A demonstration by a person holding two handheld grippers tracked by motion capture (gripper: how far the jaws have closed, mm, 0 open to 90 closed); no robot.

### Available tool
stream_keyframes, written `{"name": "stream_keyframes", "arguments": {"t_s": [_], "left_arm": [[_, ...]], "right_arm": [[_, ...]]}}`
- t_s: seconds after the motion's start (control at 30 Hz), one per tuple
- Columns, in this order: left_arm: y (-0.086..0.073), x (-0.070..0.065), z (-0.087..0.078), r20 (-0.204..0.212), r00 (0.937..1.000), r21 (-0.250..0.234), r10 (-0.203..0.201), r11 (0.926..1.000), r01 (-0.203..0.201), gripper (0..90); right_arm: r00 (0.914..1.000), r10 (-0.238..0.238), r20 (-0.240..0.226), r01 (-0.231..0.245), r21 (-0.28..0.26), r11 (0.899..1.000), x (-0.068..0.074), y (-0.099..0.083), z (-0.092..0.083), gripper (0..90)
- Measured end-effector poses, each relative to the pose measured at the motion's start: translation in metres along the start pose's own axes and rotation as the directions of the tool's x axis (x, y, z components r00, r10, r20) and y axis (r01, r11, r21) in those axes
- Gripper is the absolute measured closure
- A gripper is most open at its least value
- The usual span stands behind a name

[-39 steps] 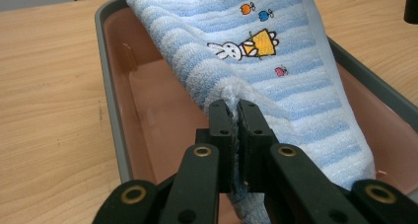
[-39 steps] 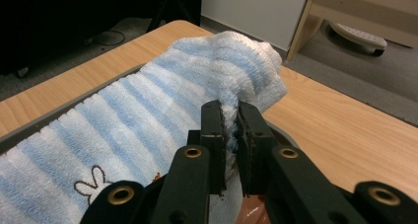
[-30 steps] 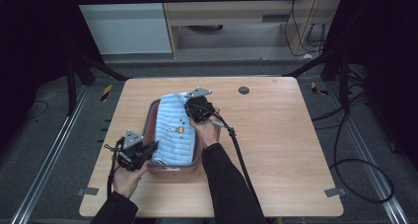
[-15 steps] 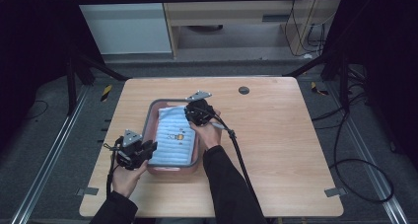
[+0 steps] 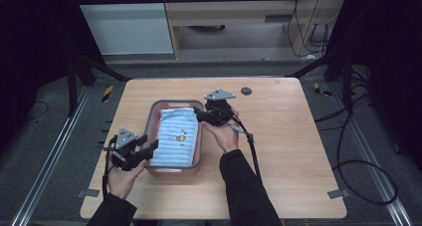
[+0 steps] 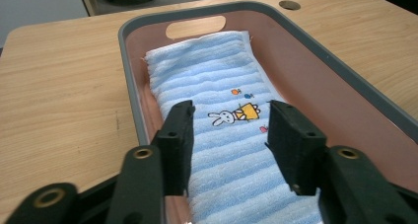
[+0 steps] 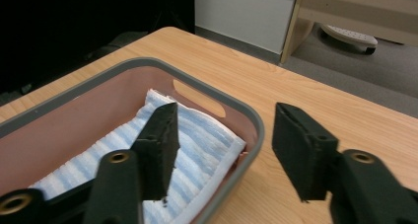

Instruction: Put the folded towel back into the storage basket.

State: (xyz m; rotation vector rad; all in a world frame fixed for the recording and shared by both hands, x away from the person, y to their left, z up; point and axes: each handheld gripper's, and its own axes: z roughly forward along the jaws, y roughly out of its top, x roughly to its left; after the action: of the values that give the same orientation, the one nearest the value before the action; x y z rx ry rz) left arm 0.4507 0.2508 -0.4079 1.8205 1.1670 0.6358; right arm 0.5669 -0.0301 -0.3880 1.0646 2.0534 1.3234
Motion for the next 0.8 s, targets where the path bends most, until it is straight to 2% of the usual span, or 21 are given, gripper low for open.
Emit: {"name": "stream_keyframes", "arguments": {"t_s": [0.13, 0.17, 0.3, 0.47, 0.53, 0.57, 0.63, 0.8], "left_arm": [[-0.001, 0.006, -0.001, 0.006, 1.0, -0.006, -0.008, 1.0, 0.008, 44.3], [-0.001, 0.008, -0.001, 0.008, 0.9999, -0.009, -0.008, 0.9999, 0.008, 41.5], [0.0, 0.015, -0.001, 0.012, 0.9999, -0.019, -0.001, 0.9998, 0.002, 36.3], [-0.001, 0.023, -0.002, 0.01, 0.9999, -0.026, 0.002, 0.9997, -0.002, 32.0], [-0.001, 0.025, -0.002, 0.009, 0.9999, -0.026, 0.004, 0.9997, -0.004, 31.3], [-0.002, 0.029, -0.002, 0.006, 0.9999, -0.024, 0.008, 0.9997, -0.008, 30.1], [-0.002, 0.031, -0.002, 0.006, 1.0, -0.024, 0.007, 0.9997, -0.007, 29.0], [-0.004, 0.041, -0.004, -0.01, 1.0, -0.026, 0.001, 0.9997, -0.001, 27.9]], "right_arm": [[0.9999, 0.009, -0.015, -0.009, -0.003, 1.0, -0.009, -0.005, -0.013, 31.2], [0.9999, 0.014, -0.01, -0.014, -0.007, 1.0, -0.016, -0.01, -0.024, 29.4], [0.9996, 0.028, 0.0, -0.028, -0.01, 1.0, -0.032, -0.023, -0.045, 26.6], [0.9976, 0.063, 0.028, -0.063, -0.002, 0.998, -0.055, -0.04, -0.069, 23.5], [0.9972, 0.068, 0.032, -0.068, -0.002, 0.998, -0.059, -0.043, -0.073, 23.0], [0.9953, 0.085, 0.047, -0.085, 0.0, 0.996, -0.069, -0.052, -0.082, 22.4], [0.9948, 0.087, 0.052, -0.087, 0.004, 0.996, -0.073, -0.057, -0.086, 22.1], [0.9899, 0.107, 0.093, -0.108, 0.009, 0.994, -0.096, -0.081, -0.108, 22.0]]}}
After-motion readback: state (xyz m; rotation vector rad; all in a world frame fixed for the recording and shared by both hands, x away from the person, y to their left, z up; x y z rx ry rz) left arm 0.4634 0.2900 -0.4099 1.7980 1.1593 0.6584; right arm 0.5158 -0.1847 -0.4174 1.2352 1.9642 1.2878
